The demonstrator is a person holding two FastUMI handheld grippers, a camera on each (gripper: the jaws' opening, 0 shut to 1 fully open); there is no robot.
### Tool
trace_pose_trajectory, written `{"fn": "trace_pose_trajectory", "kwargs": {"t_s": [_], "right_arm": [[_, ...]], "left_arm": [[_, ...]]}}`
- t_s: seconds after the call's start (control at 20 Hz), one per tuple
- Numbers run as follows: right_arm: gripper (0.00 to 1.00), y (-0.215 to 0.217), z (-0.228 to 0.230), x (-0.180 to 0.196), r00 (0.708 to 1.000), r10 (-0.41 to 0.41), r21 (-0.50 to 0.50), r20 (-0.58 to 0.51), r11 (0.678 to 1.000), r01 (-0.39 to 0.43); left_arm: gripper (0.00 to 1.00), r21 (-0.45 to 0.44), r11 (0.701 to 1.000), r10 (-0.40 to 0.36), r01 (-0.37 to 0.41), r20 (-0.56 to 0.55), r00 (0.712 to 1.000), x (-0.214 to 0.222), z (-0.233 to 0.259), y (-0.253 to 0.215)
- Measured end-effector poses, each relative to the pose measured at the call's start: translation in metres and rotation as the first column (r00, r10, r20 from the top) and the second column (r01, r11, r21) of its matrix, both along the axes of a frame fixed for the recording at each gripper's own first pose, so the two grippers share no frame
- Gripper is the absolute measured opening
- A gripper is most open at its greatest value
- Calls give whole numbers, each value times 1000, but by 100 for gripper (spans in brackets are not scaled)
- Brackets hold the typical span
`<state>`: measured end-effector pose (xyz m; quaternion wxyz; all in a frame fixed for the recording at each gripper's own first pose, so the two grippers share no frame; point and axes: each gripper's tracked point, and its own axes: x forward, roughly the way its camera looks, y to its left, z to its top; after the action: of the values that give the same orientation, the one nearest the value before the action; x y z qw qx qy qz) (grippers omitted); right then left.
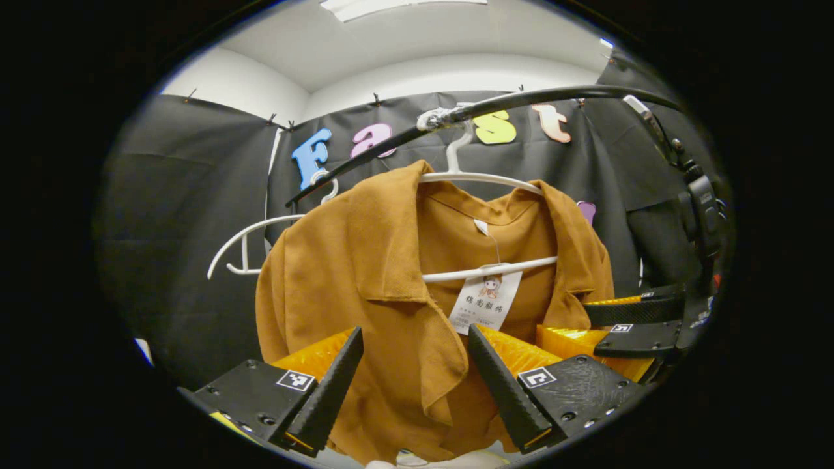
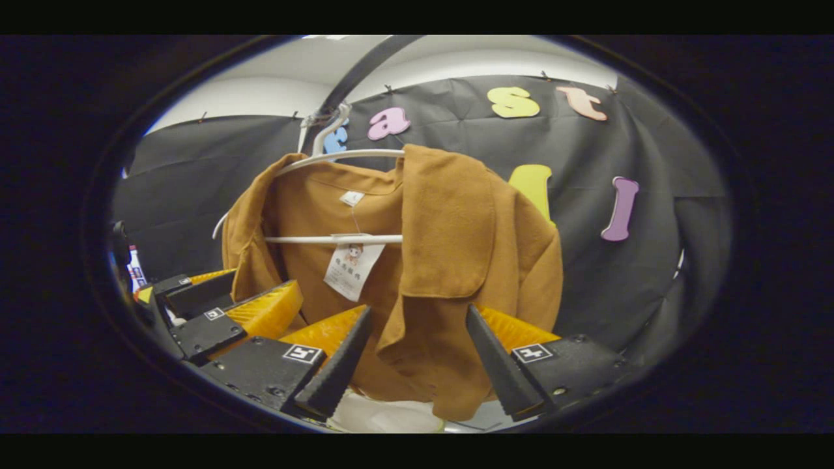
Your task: Grasp the clothes on the hanger with both hands and then place them into the laundry hamper below.
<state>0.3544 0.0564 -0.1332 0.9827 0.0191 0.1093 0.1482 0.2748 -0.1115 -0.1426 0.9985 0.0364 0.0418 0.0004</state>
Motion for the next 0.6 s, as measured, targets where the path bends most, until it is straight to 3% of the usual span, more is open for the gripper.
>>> {"fn": "trace_pose_trajectory", "kwargs": {"t_s": [0.1, 0.2, 0.3, 0.45, 0.6], "right_arm": [[87, 2, -1, 9, 1000, 8, 3, -5, 1000, -8], [83, 3, -2, 17, 1000, 16, 7, -13, 1000, -16], [73, 8, -3, 20, 998, 53, 19, -15, 998, -53], [52, 0, -4, 25, 998, 56, 4, 1, 998, -56], [21, -4, -10, 27, 997, 77, 15, -17, 997, -77]], "left_arm": [[98, 6, 1000, 17, -17, -17, 1000, 6, -4, 2], [83, 9, 999, 39, -38, -33, 999, 11, -8, 5], [67, 5, 999, 42, -41, -31, 999, 13, -8, 5], [62, -18, 999, 29, -31, -88, 996, 13, -17, 2], [25, -11, 999, 51, -52, -107, 993, 15, -21, 10]]}}
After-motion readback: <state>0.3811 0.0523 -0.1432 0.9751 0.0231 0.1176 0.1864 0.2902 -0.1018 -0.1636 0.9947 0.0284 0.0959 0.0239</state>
